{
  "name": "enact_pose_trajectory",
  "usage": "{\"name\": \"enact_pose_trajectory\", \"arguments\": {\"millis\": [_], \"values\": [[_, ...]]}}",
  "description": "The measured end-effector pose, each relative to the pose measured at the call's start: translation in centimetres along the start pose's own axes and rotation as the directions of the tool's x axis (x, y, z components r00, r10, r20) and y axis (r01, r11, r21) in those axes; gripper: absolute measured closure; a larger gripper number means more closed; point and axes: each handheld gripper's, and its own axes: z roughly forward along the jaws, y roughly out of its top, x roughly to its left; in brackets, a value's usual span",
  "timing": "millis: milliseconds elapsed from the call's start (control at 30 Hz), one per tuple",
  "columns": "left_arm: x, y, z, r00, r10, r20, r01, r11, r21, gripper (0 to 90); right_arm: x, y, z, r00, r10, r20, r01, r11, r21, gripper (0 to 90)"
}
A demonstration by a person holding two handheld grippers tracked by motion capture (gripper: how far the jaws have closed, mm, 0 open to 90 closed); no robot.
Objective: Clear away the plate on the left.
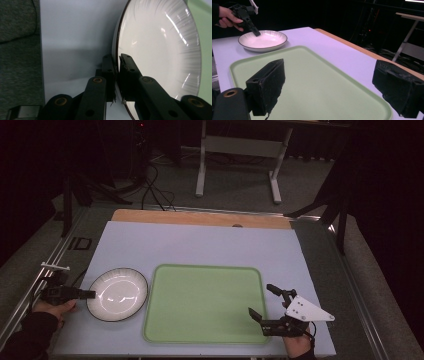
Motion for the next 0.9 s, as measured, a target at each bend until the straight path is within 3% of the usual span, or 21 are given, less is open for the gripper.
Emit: {"name": "enact_pose_trajectory", "arguments": {"millis": [200, 533, 900], "values": [[-0.3, 0.0, -0.1, 0.9996, -0.022, -0.016, 0.022, 0.9996, -0.016, 86.1, -0.1, 0.0, 0.0, 1.0, 0.002, 0.01, -0.002, 1.0, 0.002, 11.0], [-1.8, 0.5, -0.6, 0.9982, 0.01, -0.058, -0.013, 0.9988, -0.047, 86.8, -0.2, -0.1, -0.1, 0.9998, 0.009, 0.019, -0.009, 1.0, -0.001, 11.0], [-2.6, 0.6, -2.0, 0.9984, 0.039, -0.042, -0.041, 0.9977, -0.053, 85.8, -0.4, -0.1, -0.1, 0.9997, 0.016, 0.02, -0.016, 1.0, -0.003, 11.0]]}}
